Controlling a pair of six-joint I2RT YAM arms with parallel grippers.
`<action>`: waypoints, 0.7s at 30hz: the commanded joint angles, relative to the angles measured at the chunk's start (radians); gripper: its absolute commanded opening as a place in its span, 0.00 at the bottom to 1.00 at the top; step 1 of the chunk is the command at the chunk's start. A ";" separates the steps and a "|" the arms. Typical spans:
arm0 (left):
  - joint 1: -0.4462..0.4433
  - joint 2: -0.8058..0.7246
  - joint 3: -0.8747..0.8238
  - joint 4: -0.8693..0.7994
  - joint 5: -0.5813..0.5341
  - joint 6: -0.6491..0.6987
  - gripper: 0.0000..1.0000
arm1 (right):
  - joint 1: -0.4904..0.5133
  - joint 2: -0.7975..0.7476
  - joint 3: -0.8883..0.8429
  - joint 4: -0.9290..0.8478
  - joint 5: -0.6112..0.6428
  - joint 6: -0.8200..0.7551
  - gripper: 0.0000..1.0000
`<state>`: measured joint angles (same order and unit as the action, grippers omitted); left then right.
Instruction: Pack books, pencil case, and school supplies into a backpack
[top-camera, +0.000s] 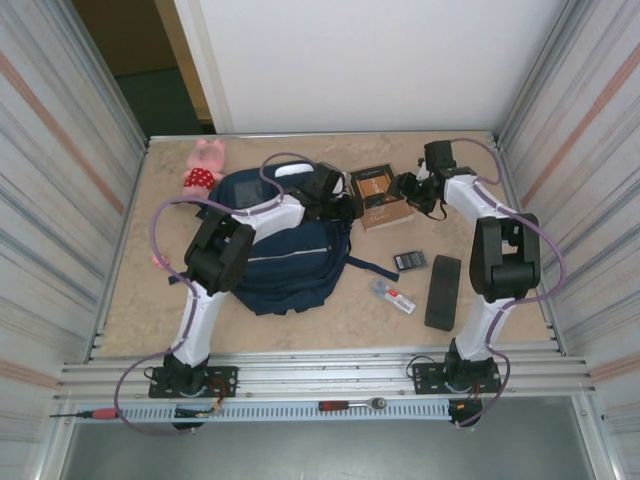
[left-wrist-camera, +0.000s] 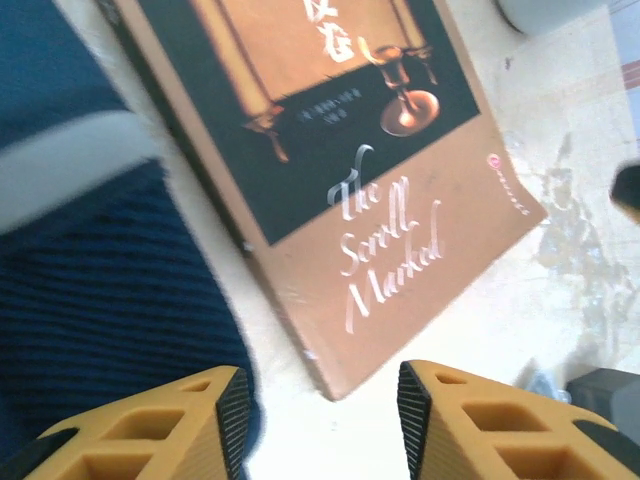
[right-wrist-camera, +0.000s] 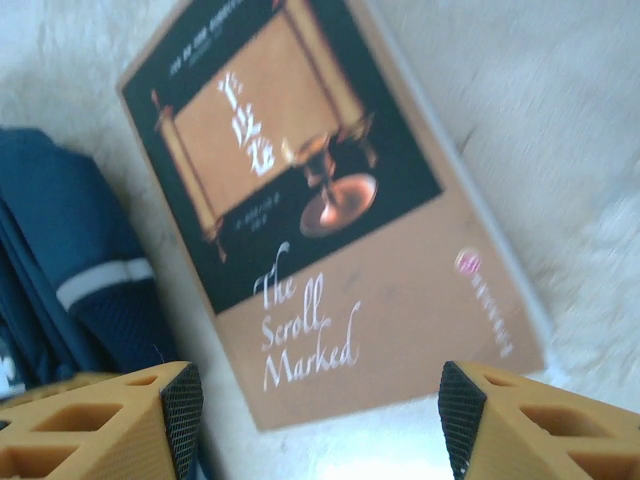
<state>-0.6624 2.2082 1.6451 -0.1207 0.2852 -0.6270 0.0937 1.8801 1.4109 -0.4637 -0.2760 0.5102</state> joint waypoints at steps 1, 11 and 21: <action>-0.036 -0.027 0.045 0.029 -0.023 -0.094 0.48 | -0.026 0.089 0.050 -0.082 0.015 -0.101 0.65; -0.078 0.045 0.074 -0.003 -0.061 -0.166 0.51 | -0.039 0.244 0.159 -0.162 0.091 -0.161 0.59; -0.075 0.101 0.088 -0.079 -0.119 -0.222 0.52 | -0.048 0.270 0.135 -0.216 0.099 -0.127 0.29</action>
<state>-0.7460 2.2772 1.7061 -0.1387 0.2092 -0.8154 0.0517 2.1296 1.5711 -0.6121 -0.2070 0.3832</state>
